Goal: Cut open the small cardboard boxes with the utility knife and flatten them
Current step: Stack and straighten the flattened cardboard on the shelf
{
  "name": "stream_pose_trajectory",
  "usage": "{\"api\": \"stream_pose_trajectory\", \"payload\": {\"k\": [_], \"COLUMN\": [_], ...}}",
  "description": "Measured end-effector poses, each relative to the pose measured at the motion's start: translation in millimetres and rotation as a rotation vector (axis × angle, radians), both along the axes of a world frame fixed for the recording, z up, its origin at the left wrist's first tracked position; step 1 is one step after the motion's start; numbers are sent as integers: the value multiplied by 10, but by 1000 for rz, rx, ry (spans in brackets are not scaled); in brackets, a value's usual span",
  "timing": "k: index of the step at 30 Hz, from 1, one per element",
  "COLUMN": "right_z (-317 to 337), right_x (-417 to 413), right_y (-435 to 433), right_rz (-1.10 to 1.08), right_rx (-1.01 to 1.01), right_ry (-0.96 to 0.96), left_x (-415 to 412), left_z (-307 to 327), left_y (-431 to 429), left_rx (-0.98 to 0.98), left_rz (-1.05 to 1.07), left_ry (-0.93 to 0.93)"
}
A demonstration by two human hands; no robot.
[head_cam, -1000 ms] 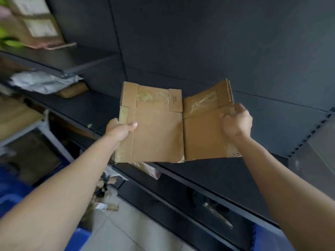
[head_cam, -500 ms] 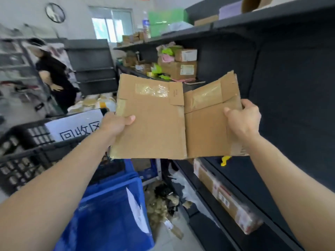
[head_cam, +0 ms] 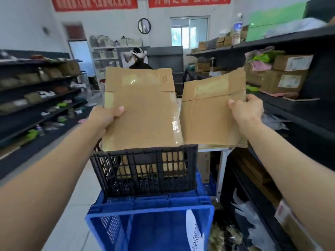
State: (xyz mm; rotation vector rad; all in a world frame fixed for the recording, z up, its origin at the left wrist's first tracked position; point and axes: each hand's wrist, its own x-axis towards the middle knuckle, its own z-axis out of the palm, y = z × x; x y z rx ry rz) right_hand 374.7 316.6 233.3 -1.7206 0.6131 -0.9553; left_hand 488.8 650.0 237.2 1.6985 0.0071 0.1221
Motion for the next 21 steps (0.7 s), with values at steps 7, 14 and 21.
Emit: {"api": "stream_pose_trajectory", "payload": {"k": [7, 14, 21], "right_z": [-167, -356, -732], "right_x": [1131, 1883, 2505], "right_y": [209, 326, 429], "right_rz": [158, 157, 13], "right_rx": [90, 109, 52], "right_ry": [78, 182, 353], "left_x": [272, 845, 1719], "left_z": [-69, -154, -473], "left_y": [309, 466, 518], "left_rx": [-21, 8, 124], "left_rz": [163, 203, 58], "left_ry": [33, 72, 212]}}
